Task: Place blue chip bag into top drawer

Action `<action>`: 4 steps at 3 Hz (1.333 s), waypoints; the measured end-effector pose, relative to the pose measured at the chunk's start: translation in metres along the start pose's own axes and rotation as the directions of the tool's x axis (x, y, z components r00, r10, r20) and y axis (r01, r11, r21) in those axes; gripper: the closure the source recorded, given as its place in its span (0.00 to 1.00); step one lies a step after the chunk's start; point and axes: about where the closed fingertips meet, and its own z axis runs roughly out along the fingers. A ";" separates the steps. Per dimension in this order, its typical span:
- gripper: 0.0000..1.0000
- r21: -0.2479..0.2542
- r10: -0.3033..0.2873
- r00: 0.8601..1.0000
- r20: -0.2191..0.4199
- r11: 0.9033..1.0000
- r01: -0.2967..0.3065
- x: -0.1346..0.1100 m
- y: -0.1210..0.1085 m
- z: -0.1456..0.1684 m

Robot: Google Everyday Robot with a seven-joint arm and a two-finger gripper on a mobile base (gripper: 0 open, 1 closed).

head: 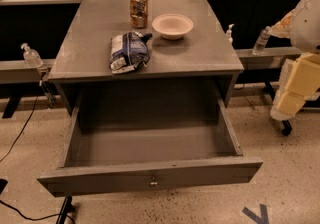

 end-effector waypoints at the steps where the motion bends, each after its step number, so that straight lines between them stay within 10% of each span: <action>1: 0.00 0.002 0.000 1.000 0.001 1.000 0.000 0.000 0.000 0.000; 4: 0.00 0.025 0.113 0.980 0.166 0.993 -0.118 -0.127 -0.116 0.073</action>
Offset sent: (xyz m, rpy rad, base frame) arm 0.1344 0.0582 -0.0281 0.0835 -0.0677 -0.0852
